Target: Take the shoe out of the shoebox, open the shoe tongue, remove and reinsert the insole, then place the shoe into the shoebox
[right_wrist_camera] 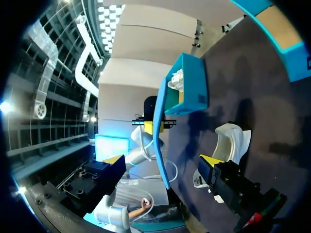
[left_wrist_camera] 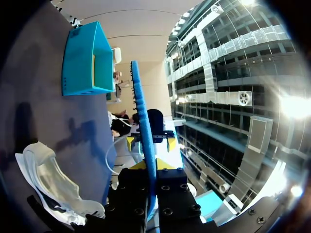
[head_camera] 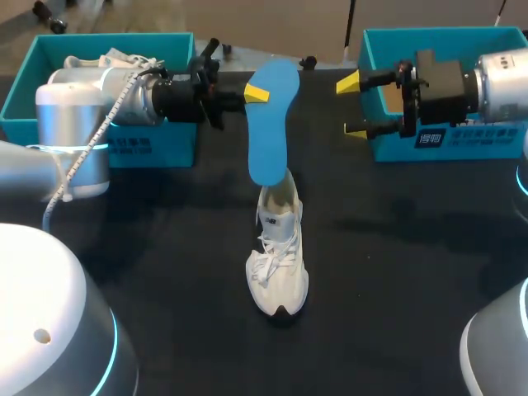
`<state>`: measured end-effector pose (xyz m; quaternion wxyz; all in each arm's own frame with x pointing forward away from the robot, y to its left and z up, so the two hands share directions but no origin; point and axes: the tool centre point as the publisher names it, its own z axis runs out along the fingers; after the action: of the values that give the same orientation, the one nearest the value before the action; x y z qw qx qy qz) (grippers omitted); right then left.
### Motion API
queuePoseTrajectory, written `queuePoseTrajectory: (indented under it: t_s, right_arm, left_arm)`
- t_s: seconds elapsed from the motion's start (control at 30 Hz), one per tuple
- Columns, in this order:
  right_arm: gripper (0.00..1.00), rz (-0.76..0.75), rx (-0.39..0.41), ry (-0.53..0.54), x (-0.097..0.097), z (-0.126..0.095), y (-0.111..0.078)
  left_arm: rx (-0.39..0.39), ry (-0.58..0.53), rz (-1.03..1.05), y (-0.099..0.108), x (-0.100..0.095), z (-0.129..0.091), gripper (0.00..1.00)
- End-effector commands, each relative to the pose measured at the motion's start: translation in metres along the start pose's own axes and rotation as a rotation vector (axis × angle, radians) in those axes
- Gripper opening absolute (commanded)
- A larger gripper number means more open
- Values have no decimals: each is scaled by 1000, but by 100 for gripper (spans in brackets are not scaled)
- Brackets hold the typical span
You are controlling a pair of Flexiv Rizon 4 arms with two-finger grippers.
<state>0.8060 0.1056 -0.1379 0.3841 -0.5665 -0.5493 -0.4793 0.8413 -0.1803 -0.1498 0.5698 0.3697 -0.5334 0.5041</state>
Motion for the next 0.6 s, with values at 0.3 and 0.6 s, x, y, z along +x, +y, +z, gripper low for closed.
queuePoseTrajectory:
  t_s: [0.3, 0.6]
  right_arm:
    - [100, 1, 0, -3, 1, 2, 1]
    - [100, 1, 0, -3, 1, 2, 1]
  left_arm:
    - [-60, -74, 447, -9, 21, -8, 0]
    - [-67, -144, 877, -14, 34, -13, 0]
